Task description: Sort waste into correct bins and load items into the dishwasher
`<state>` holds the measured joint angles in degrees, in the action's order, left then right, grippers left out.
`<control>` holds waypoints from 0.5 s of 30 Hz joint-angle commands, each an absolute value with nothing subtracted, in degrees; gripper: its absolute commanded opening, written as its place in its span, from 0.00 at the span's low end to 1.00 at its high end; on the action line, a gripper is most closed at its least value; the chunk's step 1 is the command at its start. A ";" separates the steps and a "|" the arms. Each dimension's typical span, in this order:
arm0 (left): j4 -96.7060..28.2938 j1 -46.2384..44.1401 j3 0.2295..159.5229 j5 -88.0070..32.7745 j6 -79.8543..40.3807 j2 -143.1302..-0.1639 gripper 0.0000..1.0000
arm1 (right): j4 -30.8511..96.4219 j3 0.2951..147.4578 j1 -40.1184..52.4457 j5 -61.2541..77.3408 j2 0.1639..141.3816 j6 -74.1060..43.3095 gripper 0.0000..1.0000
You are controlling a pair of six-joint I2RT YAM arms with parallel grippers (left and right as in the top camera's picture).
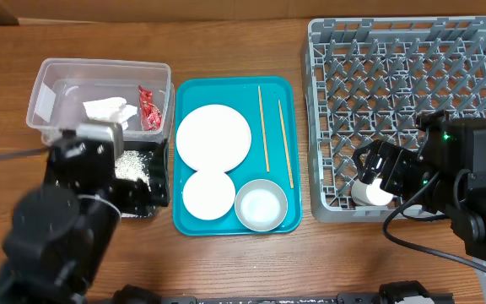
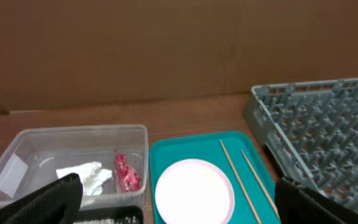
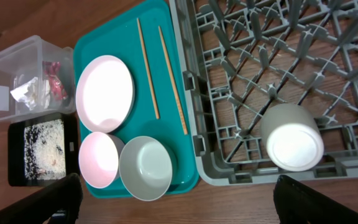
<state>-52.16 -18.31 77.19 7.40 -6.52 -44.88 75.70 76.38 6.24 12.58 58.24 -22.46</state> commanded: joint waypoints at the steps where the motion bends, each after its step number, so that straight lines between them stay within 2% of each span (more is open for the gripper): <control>1: -41.28 -15.94 60.07 7.29 -3.66 -35.22 1.00 | 75.35 76.88 6.04 12.08 57.95 -22.31 1.00; 7: -26.85 -12.03 42.41 0.49 -1.41 -23.86 1.00 | 75.35 76.88 6.04 12.10 57.95 -22.31 1.00; 15: -13.89 -9.96 20.27 -0.03 -1.72 -6.15 1.00 | 75.35 76.88 6.04 12.08 57.95 -22.31 1.00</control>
